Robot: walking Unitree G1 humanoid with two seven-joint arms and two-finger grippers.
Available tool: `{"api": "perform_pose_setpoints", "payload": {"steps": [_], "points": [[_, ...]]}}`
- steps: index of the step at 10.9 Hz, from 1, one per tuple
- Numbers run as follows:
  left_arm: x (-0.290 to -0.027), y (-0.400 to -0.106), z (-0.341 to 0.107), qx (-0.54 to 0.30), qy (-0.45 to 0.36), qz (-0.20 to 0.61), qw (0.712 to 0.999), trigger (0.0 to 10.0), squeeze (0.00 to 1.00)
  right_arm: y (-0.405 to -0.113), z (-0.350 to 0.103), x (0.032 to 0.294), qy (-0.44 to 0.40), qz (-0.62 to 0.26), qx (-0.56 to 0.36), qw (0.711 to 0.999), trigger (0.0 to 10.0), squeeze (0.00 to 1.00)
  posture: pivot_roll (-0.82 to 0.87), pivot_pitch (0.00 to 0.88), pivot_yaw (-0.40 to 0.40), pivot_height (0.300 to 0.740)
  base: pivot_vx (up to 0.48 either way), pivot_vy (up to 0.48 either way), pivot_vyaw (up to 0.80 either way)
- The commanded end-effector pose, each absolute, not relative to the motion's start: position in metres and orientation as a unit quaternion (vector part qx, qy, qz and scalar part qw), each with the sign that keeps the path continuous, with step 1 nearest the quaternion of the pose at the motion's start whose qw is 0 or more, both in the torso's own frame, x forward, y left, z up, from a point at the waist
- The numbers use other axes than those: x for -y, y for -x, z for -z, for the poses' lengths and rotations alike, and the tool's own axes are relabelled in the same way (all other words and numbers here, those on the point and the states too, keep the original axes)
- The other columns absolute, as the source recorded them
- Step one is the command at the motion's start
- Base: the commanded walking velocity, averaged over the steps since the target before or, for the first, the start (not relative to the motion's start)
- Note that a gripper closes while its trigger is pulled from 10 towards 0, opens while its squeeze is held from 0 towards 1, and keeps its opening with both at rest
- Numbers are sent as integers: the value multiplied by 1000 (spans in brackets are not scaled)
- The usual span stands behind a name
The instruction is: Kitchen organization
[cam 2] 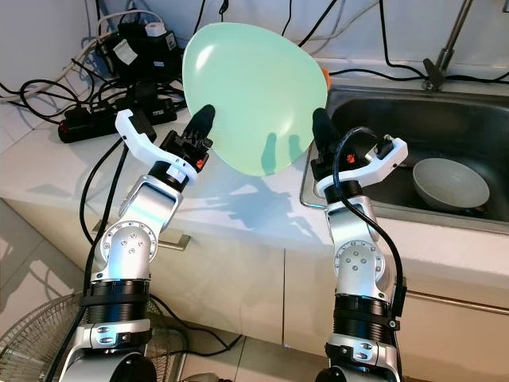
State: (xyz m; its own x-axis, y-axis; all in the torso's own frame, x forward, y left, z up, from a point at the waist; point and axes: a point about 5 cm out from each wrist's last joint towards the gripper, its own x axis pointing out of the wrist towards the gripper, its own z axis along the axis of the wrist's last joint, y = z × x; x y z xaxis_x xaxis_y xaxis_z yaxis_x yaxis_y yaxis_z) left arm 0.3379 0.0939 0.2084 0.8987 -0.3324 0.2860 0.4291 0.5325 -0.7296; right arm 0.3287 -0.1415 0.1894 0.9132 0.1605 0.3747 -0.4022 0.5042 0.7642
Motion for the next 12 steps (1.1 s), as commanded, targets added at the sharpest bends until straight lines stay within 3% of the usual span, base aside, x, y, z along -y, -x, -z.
{"api": "perform_pose_setpoints", "payload": {"steps": [1,5,6,12], "points": [[-85,-339,-229,94,450,238,856,10000,0,-328,-192,143,-476,-168,133,853,10000,1000,71,0,71,740,0,0,0],[-91,-340,-231,103,457,229,853,10000,0,-331,-186,144,-469,-154,121,862,10000,1000,79,0,68,740,0,0,0],[-89,-338,-232,104,467,239,845,10000,0,-332,-182,144,-466,-147,113,865,10000,0,82,0,67,740,0,0,0],[-78,-330,-235,96,478,291,823,10000,0,-333,-179,140,-465,-152,106,866,10000,0,84,0,65,740,0,0,0]]}}
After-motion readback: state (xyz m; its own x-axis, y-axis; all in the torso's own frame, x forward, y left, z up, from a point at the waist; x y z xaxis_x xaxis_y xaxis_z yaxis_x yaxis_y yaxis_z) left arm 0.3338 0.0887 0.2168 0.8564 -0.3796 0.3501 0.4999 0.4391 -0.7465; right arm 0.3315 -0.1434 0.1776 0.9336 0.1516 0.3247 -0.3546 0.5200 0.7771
